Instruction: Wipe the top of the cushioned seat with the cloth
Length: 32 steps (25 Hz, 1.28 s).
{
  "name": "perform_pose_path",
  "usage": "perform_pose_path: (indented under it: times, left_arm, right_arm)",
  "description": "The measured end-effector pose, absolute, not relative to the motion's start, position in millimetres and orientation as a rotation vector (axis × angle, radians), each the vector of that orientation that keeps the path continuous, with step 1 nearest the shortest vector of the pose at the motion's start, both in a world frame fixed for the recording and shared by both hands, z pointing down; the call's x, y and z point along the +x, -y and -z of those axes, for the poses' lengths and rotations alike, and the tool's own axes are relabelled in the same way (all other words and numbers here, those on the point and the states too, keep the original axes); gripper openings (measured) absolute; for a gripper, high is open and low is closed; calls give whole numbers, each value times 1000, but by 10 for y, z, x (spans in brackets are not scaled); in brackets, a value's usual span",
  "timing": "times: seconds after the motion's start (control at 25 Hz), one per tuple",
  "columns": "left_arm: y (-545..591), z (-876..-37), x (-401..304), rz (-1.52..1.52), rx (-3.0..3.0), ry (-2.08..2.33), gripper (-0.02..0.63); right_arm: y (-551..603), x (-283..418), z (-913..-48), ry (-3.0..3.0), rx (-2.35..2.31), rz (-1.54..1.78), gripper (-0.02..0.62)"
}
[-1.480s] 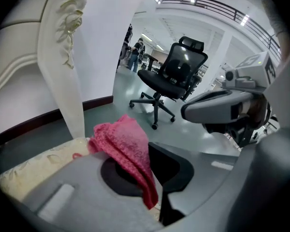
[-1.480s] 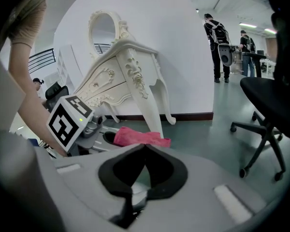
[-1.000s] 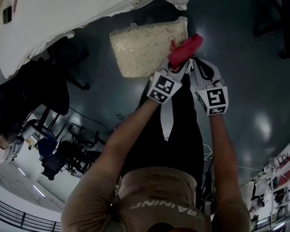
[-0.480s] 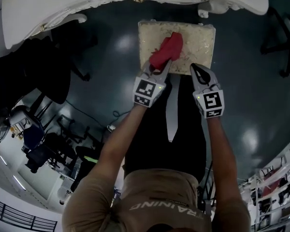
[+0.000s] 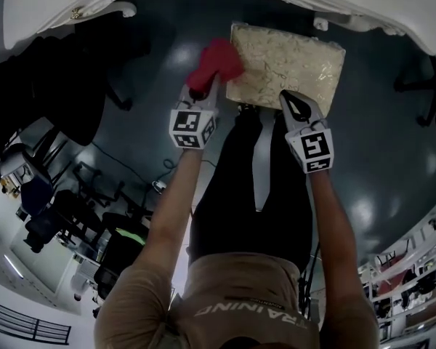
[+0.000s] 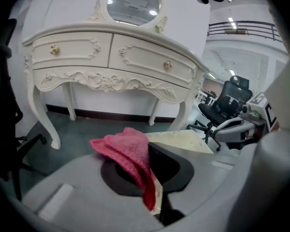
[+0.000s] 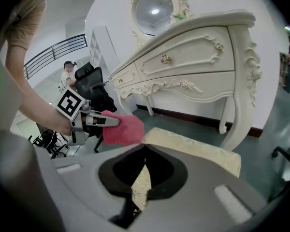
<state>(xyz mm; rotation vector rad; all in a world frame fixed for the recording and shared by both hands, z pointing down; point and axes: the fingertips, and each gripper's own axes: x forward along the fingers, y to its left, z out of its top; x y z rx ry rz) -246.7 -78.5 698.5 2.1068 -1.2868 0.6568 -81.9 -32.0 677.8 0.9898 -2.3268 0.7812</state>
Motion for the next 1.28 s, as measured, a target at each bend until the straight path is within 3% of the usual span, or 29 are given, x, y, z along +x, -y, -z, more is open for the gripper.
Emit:
perform_pose_path:
  times: [0.32,0.68,1.28]
  left_arm:
    - [764,-7180,-2839,-665,2040,1319,38]
    - [599,-7699,-2349,-731,2077,1120,38]
    - [547,-8005,-1789,-875,2155,947,38]
  right_arm:
    - [348,-1139,-6869,2316,954,-788,2]
    - [417,-1255,-6956,2315,973,-798,2]
    - [221,-731,-7127,2250,1117,-874,2]
